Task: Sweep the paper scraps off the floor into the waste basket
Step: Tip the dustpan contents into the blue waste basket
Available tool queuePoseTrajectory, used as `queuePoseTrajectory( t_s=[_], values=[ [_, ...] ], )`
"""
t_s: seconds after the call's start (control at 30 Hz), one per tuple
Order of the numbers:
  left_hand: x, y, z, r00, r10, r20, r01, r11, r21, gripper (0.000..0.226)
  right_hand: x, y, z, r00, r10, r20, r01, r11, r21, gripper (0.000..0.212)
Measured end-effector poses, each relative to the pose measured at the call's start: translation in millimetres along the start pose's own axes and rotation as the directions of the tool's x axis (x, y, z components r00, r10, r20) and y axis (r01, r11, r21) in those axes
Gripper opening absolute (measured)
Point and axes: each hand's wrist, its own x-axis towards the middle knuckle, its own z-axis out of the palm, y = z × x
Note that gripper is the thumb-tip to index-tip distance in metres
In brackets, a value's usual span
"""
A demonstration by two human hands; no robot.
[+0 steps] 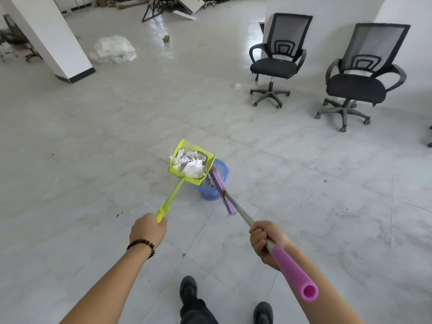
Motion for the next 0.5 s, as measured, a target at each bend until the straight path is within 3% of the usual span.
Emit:
queuePoseTrajectory(
  t_s=[0.23, 0.5],
  values=[
    [87.1, 3.2, -15.4, 0.985, 0.168, 0.025, -0.17, 0.971, 0.166, 0.029, 21.8, -3.4, 43.9, 0.997, -0.049, -0.06, 0.052, 0.997, 0.051, 0.031],
    [141.7, 3.4, -15.0, 0.926, 0.341, 0.165, -0.378, 0.847, 0.374, 0.018, 32.5, -2.0, 96.3, 0.974, -0.147, -0.176, 0.167, 0.98, 0.107, 0.027]
  ],
)
